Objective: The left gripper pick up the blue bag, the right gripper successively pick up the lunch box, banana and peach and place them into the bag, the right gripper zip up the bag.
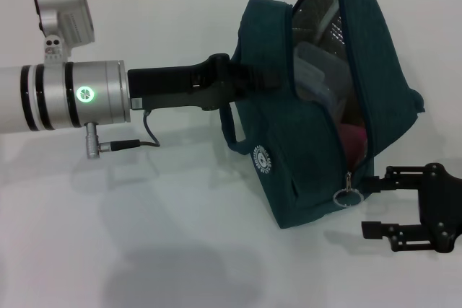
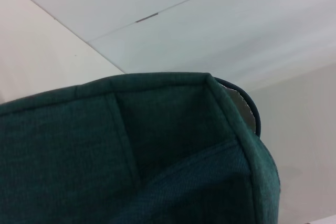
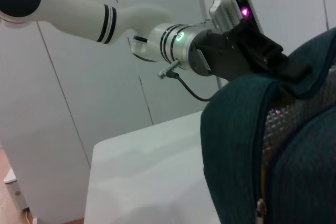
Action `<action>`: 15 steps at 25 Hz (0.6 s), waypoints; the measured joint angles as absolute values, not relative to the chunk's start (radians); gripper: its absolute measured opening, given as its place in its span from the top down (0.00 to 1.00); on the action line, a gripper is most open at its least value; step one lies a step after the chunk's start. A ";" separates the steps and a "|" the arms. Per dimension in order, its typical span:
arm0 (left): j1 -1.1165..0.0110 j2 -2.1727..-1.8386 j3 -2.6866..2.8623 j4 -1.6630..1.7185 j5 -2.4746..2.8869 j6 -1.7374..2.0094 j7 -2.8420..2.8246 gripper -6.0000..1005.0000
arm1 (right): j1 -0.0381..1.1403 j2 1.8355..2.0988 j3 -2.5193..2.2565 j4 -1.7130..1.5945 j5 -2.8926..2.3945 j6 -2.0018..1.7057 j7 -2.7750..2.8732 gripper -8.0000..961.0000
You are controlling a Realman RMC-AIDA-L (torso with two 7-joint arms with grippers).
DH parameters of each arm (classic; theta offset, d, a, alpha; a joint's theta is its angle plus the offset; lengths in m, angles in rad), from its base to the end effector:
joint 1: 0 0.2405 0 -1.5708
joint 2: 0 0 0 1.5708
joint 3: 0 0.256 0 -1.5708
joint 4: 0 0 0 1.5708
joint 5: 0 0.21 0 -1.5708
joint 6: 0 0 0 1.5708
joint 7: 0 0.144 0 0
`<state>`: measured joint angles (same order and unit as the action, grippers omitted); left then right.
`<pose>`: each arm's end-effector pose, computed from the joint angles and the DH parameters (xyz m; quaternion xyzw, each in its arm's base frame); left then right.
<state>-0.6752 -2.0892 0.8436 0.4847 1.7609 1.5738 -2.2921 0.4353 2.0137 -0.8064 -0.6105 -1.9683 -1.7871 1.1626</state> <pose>-0.1928 0.3453 -0.0338 0.7465 0.5755 0.3148 0.1116 0.2792 0.2751 0.0063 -0.9609 0.1197 0.2471 0.0347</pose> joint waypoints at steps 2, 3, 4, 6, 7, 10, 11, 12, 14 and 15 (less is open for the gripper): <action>-0.675 -2.089 0.844 0.485 1.761 1.574 -2.293 0.95 | 0.444 2.014 -0.810 -0.600 -1.965 -1.784 1.158 0.30; -0.675 -2.089 0.844 0.485 1.761 1.574 -2.293 0.95 | 0.448 2.015 -0.812 -0.596 -1.964 -1.782 1.158 0.30; -0.675 -2.089 0.844 0.485 1.761 1.574 -2.293 0.95 | 0.450 2.016 -0.814 -0.595 -1.962 -1.780 1.157 0.31; -0.674 -2.089 0.844 0.485 1.760 1.574 -2.293 0.95 | 0.453 2.019 -0.815 -0.594 -1.962 -1.776 1.157 0.33; -0.675 -2.089 0.844 0.485 1.759 1.574 -2.292 0.95 | 0.455 2.020 -0.816 -0.594 -1.962 -1.775 1.156 0.34; -0.677 -2.089 0.844 0.485 1.758 1.574 -2.291 0.95 | 0.460 2.022 -0.816 -0.593 -1.960 -1.775 1.152 0.54; -0.678 -2.089 0.844 0.485 1.758 1.574 -2.291 0.95 | 0.461 2.023 -0.816 -0.591 -1.959 -1.775 1.150 0.55; -0.678 -2.089 0.844 0.485 1.758 1.574 -2.291 0.95 | 0.463 2.023 -0.816 -0.587 -1.959 -1.774 1.149 0.55; -0.678 -2.089 0.844 0.485 1.758 1.572 -2.291 0.95 | 0.470 2.024 -0.816 -0.574 -1.959 -1.774 1.142 0.55; -0.678 -2.089 0.844 0.485 1.758 1.569 -2.291 0.95 | 0.471 2.024 -0.816 -0.570 -1.959 -1.770 1.139 0.55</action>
